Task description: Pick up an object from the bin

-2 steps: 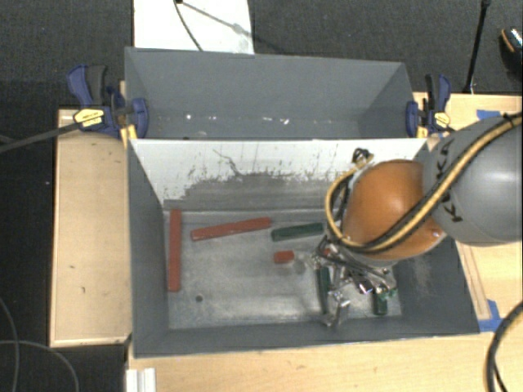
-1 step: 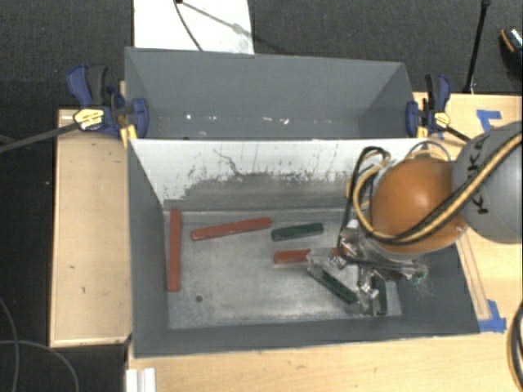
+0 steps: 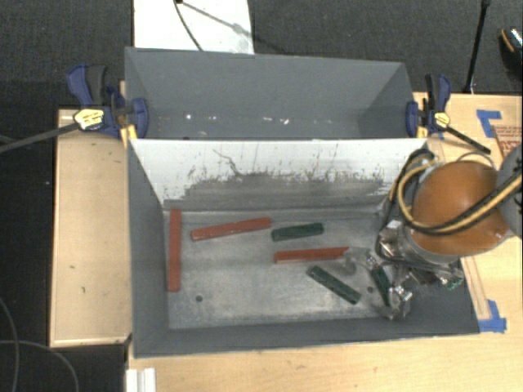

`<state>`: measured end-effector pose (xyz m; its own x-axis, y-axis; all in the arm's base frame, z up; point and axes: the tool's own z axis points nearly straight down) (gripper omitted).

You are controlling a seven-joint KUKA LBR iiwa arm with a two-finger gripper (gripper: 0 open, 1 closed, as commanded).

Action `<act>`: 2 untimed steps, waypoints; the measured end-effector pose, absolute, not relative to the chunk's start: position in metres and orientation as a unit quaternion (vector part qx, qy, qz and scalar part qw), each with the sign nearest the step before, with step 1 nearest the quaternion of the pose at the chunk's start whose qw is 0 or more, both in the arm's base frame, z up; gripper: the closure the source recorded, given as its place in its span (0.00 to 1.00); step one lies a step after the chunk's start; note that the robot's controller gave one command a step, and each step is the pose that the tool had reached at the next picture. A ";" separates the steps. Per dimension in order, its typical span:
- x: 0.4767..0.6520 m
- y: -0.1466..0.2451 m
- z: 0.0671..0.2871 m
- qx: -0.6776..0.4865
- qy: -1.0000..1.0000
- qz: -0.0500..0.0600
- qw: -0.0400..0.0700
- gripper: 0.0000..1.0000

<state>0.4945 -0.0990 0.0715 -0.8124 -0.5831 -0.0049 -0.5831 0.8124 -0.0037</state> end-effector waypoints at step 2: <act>0.486 -0.044 0.071 -0.348 0.938 0.000 0.002 1.00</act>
Offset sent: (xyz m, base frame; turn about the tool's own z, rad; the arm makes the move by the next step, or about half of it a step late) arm -0.0099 0.0546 -0.0015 -0.0931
